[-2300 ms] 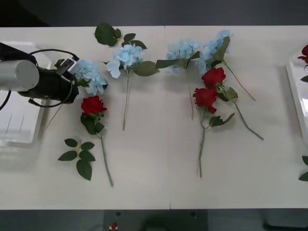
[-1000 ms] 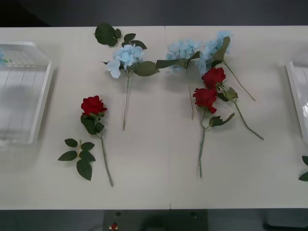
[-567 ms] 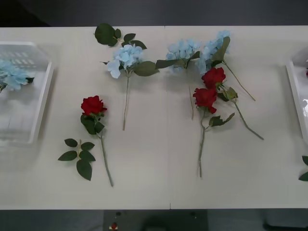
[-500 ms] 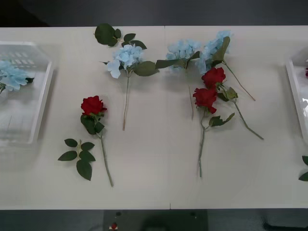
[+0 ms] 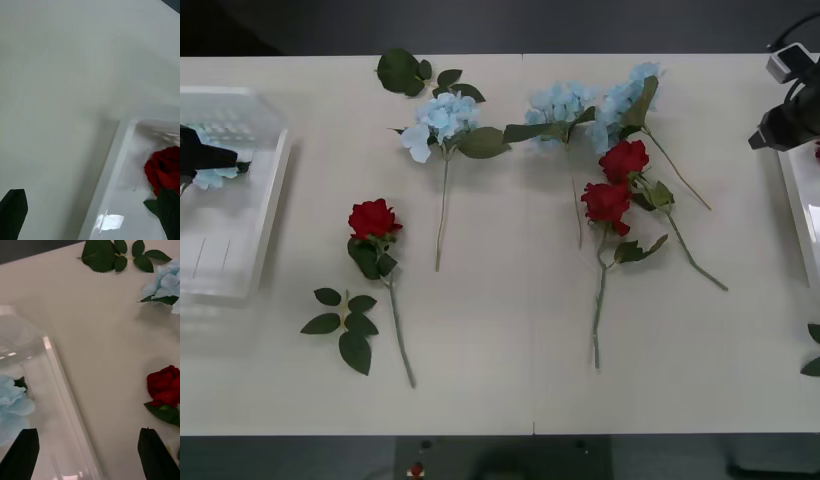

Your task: Put the red flowers into the right box and the blue flowers into the left box

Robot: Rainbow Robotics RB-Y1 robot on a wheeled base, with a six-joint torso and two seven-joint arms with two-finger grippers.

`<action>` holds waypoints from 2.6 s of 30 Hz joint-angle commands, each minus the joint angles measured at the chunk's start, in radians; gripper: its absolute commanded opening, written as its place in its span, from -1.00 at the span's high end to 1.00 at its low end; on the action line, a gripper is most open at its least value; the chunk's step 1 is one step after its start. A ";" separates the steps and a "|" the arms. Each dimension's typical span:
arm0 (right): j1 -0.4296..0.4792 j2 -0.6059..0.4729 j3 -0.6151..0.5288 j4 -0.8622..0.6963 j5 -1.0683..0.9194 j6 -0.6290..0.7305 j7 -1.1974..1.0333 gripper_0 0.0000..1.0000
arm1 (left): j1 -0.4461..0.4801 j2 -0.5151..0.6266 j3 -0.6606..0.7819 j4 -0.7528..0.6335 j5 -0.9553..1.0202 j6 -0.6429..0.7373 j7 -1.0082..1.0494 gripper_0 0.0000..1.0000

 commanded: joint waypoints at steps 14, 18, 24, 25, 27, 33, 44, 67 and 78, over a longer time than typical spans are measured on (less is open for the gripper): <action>-0.020 0.194 0.046 -0.014 0.070 -0.090 0.033 -1.00 | -0.006 -0.116 -0.377 -0.093 -0.195 -0.115 0.550 -1.00; -0.018 0.242 0.044 0.024 0.094 -0.127 0.038 -1.00 | -0.008 -0.133 -0.440 -0.113 -0.263 -0.115 0.662 -1.00; -0.020 0.281 0.035 0.062 0.102 -0.148 0.047 -1.00 | -0.028 -0.204 -0.504 -0.136 -0.401 -0.113 0.796 -1.00; -0.020 0.288 0.029 0.068 0.105 -0.153 0.050 -1.00 | -0.039 -0.222 -0.518 -0.135 -0.436 -0.113 0.816 -1.00; -0.018 0.298 0.021 0.079 0.114 -0.159 0.055 -0.75 | -0.056 -0.253 -0.540 -0.133 -0.495 -0.109 0.853 -1.00; -0.018 0.314 0.010 0.096 0.114 -0.161 0.055 0.94 | -0.082 -0.320 -0.590 -0.122 -0.700 -0.080 0.914 -1.00; -0.018 0.298 -0.028 0.097 0.102 -0.159 0.062 1.00 | -0.105 -0.401 -0.590 -0.035 -0.823 -0.063 0.911 -0.59; 0.028 -0.166 -0.137 -0.134 -0.949 0.097 0.565 1.00 | -0.111 -0.314 -0.500 -0.165 -0.622 -0.041 0.909 1.00; 0.246 -0.297 -0.161 -0.217 -1.497 0.108 0.831 1.00 | -0.112 -0.300 -0.237 -0.326 -0.335 -0.012 0.823 1.00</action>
